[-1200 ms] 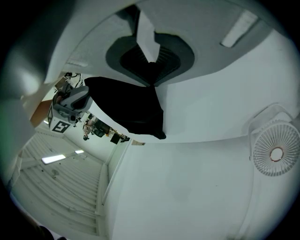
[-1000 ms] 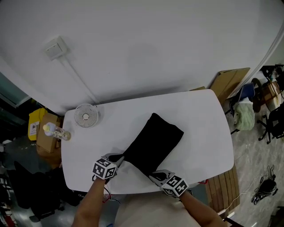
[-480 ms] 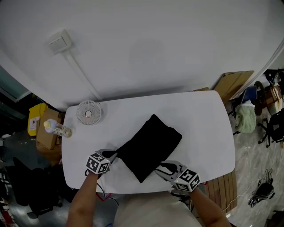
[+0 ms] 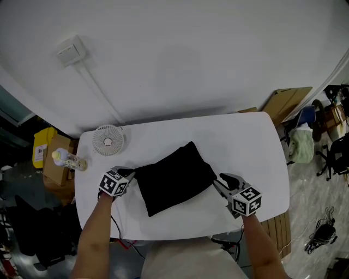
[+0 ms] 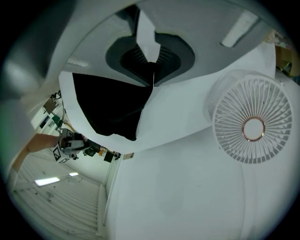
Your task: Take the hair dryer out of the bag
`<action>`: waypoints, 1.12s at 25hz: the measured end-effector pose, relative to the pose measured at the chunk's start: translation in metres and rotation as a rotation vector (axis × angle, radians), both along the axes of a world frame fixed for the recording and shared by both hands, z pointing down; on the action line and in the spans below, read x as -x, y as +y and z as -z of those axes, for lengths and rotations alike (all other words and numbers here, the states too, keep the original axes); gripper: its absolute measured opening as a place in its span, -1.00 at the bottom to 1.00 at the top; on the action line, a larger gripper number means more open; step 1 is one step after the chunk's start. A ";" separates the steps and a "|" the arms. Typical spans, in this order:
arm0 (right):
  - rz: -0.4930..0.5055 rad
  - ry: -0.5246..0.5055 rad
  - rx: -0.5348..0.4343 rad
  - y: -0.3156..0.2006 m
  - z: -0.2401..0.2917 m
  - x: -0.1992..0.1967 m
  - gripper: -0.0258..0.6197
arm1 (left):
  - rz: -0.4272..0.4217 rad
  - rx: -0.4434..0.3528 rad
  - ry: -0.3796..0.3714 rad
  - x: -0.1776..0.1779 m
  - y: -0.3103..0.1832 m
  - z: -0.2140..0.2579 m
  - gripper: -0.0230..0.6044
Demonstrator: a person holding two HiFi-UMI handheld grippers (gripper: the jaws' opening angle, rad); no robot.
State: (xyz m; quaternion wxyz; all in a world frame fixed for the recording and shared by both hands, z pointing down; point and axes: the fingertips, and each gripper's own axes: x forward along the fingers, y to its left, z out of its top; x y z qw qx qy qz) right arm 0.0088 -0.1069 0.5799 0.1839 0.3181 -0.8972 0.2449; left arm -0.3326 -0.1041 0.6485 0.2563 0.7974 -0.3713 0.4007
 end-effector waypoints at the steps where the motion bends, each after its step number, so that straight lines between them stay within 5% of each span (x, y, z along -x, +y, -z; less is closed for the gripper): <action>1: -0.005 0.006 0.029 -0.002 -0.007 0.000 -0.41 | 0.003 -0.011 -0.001 0.001 -0.007 0.002 -0.83; 3: -0.012 0.013 0.080 -0.005 -0.020 0.002 -0.28 | 0.028 -0.024 0.011 0.003 -0.018 0.005 -0.77; 6: -0.020 0.022 0.134 -0.006 -0.034 0.007 -0.19 | 0.109 -0.061 0.063 0.009 -0.023 0.013 -0.36; 11: -0.079 -0.010 0.201 -0.012 -0.048 0.006 -0.18 | 0.245 -0.222 0.184 0.010 -0.011 0.063 -0.30; 15: -0.097 -0.016 0.259 -0.018 -0.063 0.006 -0.18 | 0.260 -0.319 0.261 -0.028 -0.003 0.110 -0.30; 18: -0.070 0.014 0.293 -0.014 -0.074 0.008 -0.19 | 0.242 -0.257 0.397 -0.084 0.003 0.122 -0.30; 20: -0.074 0.055 0.256 -0.013 -0.074 0.006 -0.44 | 0.213 -0.180 0.444 -0.120 0.007 0.115 -0.30; 22: -0.073 0.096 0.188 -0.012 -0.069 0.007 -0.80 | 0.180 -0.115 0.440 -0.149 0.011 0.103 -0.30; 28: 0.022 0.125 0.024 0.008 -0.043 0.024 -0.84 | 0.131 0.014 0.415 -0.215 0.013 0.084 -0.31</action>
